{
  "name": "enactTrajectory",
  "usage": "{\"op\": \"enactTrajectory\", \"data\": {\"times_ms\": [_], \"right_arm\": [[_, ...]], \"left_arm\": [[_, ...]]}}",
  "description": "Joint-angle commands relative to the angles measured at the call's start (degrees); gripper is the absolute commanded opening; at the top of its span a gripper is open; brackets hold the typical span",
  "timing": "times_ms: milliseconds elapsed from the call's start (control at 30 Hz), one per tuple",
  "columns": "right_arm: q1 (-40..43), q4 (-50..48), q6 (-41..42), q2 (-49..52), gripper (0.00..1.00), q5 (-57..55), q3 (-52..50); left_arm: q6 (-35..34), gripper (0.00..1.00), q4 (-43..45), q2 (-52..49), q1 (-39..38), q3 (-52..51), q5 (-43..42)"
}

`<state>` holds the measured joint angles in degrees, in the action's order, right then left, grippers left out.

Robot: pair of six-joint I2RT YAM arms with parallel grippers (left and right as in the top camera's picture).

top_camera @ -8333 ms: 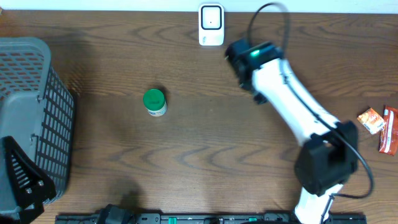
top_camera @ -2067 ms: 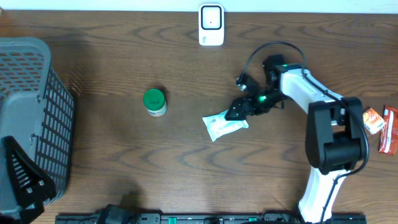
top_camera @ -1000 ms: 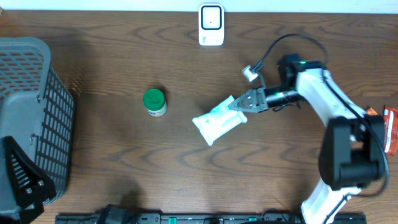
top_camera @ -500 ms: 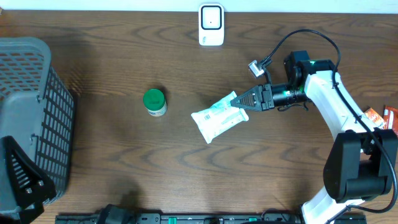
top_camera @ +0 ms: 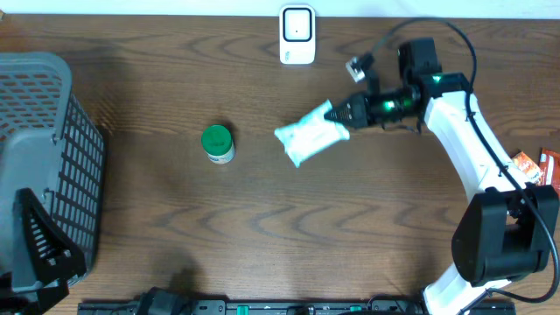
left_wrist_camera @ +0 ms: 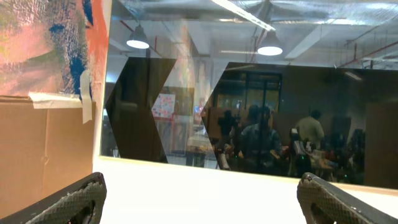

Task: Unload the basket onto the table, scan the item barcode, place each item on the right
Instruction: 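Carry the green pack up to the white scanner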

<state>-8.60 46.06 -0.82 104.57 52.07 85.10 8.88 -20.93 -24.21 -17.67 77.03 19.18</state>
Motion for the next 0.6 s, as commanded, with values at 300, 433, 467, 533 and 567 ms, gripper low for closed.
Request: {"op": "enactTrajectory", "data": {"times_ms": [300,433,467,533,567], "right_arm": [[-8.04,-23.04,3.93,-0.7,0.01,-48.96,7.91],[-8.98,-32.72,0.46,1.44,0.01,-57.2,7.91],[-9.14,-35.1,-0.63,2.21,0.02,-59.06,7.91],[-9.33,-39.85,-2.97,4.09,0.02,-62.47,7.91],[-9.46,-42.03,-4.42,4.87,0.02,-63.8,7.91]], "left_arm": [[0.31,0.98,0.0,0.31,0.24,0.0,-0.48],[0.31,0.98,-0.04,0.31,0.24,0.0,-0.48],[0.31,0.98,-0.09,0.31,0.24,0.0,-0.48],[0.31,0.98,-0.66,0.31,0.24,0.0,-0.48],[0.31,0.98,-0.9,0.31,0.24,0.0,-0.48]]}}
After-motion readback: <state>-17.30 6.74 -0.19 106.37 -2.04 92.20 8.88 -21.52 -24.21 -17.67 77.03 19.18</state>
